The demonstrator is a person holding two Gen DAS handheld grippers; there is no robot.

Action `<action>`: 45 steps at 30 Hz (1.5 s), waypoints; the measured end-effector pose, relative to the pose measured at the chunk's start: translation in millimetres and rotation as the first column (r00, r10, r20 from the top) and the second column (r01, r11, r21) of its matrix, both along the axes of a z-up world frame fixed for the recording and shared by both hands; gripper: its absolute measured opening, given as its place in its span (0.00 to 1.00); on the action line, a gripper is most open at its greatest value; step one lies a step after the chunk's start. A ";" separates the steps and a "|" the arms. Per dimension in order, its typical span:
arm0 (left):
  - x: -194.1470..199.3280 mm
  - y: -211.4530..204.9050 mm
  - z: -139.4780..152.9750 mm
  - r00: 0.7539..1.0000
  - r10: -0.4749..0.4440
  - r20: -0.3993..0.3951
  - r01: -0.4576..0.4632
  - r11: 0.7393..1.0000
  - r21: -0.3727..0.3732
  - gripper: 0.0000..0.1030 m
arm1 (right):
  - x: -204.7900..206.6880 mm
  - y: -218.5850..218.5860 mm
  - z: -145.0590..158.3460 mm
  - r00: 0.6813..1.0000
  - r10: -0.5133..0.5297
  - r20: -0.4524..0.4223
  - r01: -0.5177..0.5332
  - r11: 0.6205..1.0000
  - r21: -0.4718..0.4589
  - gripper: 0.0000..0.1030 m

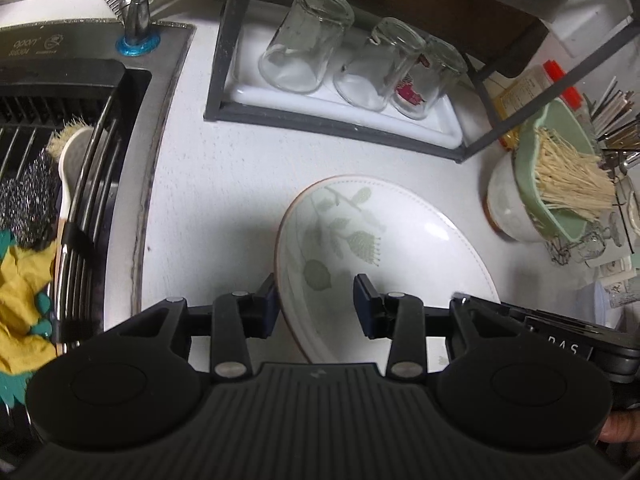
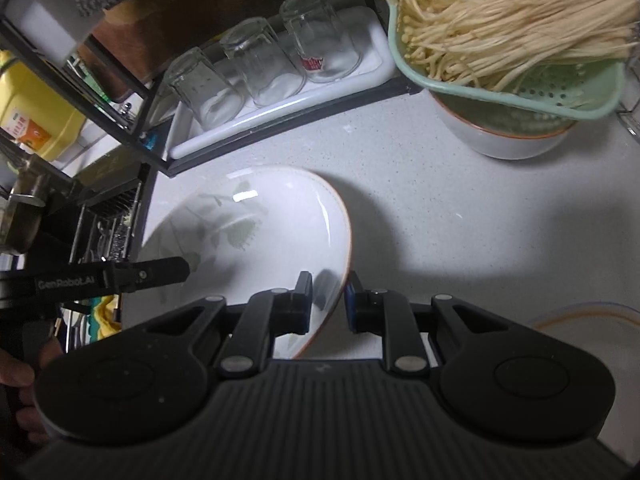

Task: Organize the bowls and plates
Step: 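Lift the smaller leaf plate with both grippers and carry it over the plate stack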

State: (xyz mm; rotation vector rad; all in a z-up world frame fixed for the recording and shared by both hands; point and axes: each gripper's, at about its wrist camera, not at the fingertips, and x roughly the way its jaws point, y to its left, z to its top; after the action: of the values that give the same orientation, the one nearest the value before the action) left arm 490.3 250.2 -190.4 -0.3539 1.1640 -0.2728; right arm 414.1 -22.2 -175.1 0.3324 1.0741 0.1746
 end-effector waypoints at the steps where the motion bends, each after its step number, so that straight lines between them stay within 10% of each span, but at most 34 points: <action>1: -3.1 -0.5 1.8 1.000 0.001 -0.002 -0.001 1.000 -0.006 0.42 | -2.9 -0.4 1.8 1.000 0.001 0.007 -0.001 1.000 -0.005 0.20; 22: -63.5 -1.6 60.0 0.999 -0.034 0.021 0.036 0.994 -0.104 0.42 | -74.0 -17.4 61.1 0.994 -0.067 0.092 0.064 0.997 0.035 0.19; 45: -93.9 -106.1 41.4 0.964 -0.257 -0.063 0.250 0.963 -0.098 0.42 | -148.2 -94.9 65.0 0.964 -0.241 0.109 0.242 0.970 0.010 0.19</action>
State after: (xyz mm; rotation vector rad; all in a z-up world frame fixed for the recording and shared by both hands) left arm 396.5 144.1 -149.0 -0.2949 1.2754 -0.5412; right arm 265.8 -117.1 -110.2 0.4425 0.9167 -0.0274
